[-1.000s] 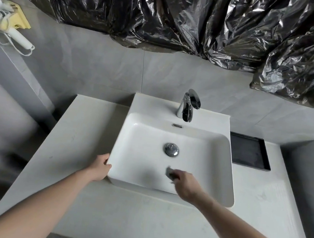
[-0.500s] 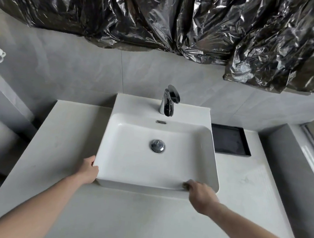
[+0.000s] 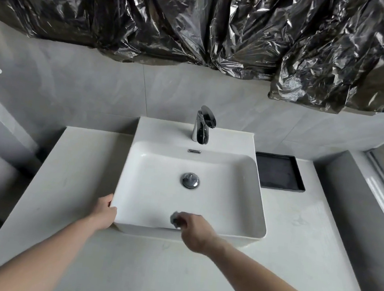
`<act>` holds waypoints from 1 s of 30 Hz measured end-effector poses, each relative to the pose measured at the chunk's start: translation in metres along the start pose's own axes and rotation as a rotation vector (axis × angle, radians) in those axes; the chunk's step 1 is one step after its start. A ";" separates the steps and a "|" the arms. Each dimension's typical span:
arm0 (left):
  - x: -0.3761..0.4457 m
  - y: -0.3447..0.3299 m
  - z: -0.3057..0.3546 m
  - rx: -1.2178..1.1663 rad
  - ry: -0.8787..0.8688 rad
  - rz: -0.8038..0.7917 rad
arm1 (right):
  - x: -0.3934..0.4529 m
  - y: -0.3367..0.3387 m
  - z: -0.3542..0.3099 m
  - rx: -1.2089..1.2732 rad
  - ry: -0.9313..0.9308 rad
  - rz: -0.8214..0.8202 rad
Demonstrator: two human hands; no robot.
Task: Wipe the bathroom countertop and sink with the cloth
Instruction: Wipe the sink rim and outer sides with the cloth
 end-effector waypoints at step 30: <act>0.001 0.007 -0.003 0.086 -0.004 -0.041 | -0.002 0.049 0.093 -0.486 -0.121 -0.108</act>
Point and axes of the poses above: each hand's wrist, its own x-axis towards the middle knuckle, its own y-axis out of the back of the hand, z = x × y, the point moved 7 cm from there along x, towards the middle knuckle, and after that the axes turned 10 degrees about z, right-handed, at the moved point
